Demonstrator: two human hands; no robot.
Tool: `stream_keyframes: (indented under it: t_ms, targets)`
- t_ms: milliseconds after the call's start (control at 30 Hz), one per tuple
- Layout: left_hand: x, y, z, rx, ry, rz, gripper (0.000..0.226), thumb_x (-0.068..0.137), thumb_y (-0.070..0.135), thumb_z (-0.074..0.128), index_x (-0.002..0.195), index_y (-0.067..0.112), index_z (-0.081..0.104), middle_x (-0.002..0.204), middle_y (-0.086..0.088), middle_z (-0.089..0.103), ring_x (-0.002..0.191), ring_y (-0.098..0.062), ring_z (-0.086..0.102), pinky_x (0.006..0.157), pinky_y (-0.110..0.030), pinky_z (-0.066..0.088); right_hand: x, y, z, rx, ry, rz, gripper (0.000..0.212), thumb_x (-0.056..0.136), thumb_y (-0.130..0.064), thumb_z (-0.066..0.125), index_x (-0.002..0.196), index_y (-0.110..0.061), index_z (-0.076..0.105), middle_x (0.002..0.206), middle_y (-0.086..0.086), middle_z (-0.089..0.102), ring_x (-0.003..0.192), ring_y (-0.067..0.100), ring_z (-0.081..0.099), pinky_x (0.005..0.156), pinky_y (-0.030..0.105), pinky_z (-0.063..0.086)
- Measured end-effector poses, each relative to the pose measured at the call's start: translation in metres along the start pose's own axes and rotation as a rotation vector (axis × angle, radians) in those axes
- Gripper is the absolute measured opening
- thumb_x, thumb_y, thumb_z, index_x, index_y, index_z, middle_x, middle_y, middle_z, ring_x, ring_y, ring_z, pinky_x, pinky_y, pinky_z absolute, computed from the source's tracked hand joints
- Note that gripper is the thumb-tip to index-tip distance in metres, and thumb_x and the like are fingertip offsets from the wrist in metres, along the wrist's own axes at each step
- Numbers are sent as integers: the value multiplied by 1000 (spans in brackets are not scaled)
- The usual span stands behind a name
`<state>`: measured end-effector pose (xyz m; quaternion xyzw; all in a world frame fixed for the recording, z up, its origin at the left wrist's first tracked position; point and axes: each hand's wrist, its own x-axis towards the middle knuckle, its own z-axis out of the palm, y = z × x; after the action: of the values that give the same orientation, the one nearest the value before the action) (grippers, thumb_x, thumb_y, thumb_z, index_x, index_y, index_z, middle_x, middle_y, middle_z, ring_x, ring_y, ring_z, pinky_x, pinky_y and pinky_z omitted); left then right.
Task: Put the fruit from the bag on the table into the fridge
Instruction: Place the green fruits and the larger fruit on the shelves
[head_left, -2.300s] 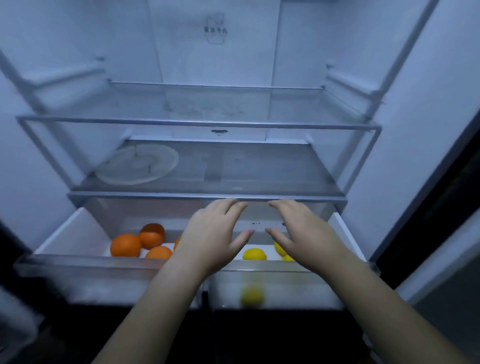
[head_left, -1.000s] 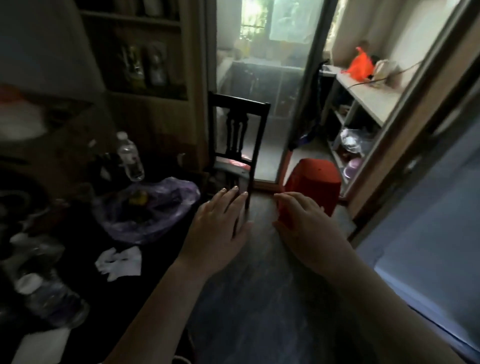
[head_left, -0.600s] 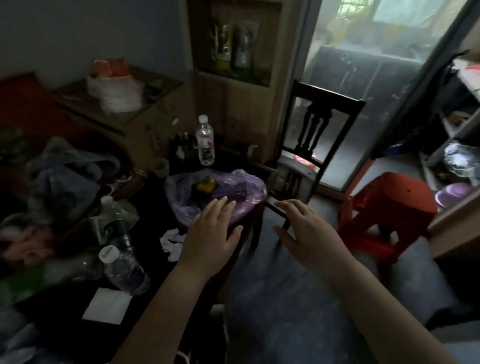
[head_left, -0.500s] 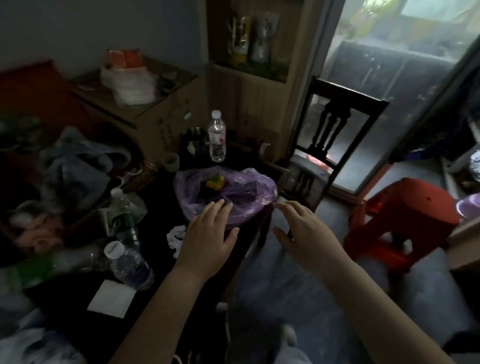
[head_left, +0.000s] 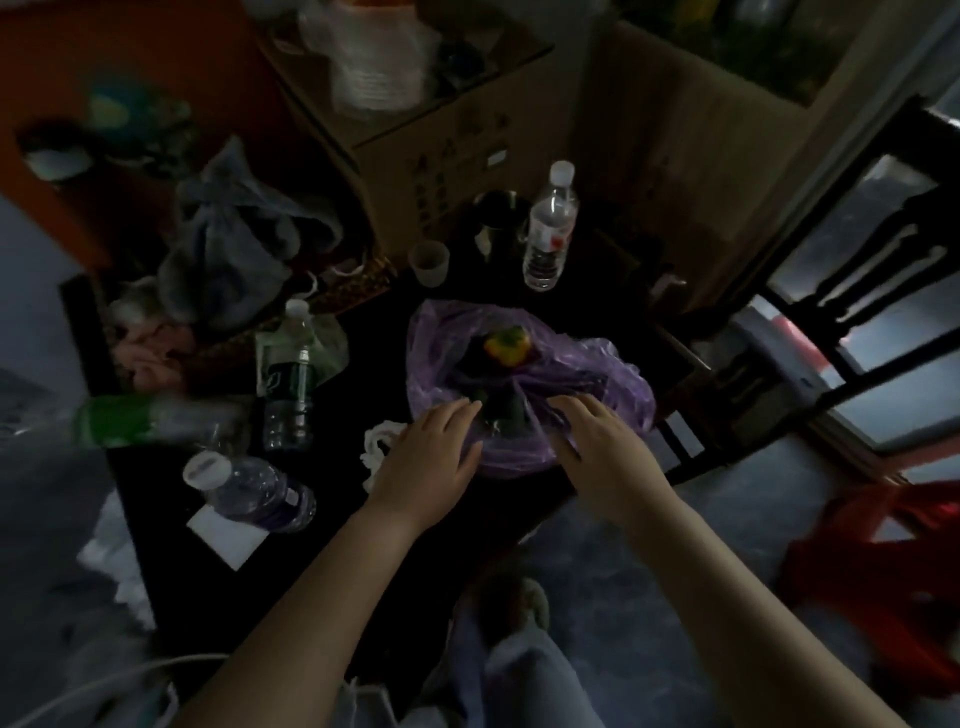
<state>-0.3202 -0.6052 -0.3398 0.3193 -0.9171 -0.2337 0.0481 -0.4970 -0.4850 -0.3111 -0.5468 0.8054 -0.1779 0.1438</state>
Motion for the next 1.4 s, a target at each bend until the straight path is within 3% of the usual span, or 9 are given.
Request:
stream_keyframes:
  t_ms: [267,567,667,833,1233,1400]
  targets:
    - [78,-17,45,-104,60,-172,37,97,16,48,133,11,50,133,-3,50,120,-19,50,96,-28,40,76,36,58,89,-160,19,42,94,-25,51,133,-13,46,130,5,52,113,26,53,86,36,45]
    - [90,-38,74,-36,39,-299,41,96,26,48,136,16,46,136,1,46,119,-18,50,89,-32,46,102,42,103,119,-217,100,49,92,-44,52,132,-17,42,129,3,47,114,23,49,75,32,44]
    - [84,-41,73,-56,14,-326,52,94,32,52,142,18,38,141,-1,44,124,-20,47,93,-35,45,102,40,107,102,-252,96,57,88,-49,56,133,-17,39,128,3,46,116,24,47,78,35,47]
    - [78,-39,72,-116,-20,-354,61,92,37,56,145,19,31,143,-3,44,126,-21,45,93,-29,39,97,35,106,121,-332,126,66,86,-48,60,138,-17,32,135,4,44,118,25,48,84,39,49]
    - [60,-6,2,-194,74,-160,60,91,29,59,144,16,33,144,-6,40,129,-23,41,100,-32,37,68,7,40,164,44,128,72,81,-40,69,140,-16,37,136,3,47,127,24,41,98,35,39]
    - [34,25,-46,-164,109,28,55,92,25,57,143,19,36,144,1,38,130,-15,35,97,-14,26,22,-24,-8,184,246,140,62,77,-29,74,132,-15,48,132,5,53,125,24,44,98,32,35]
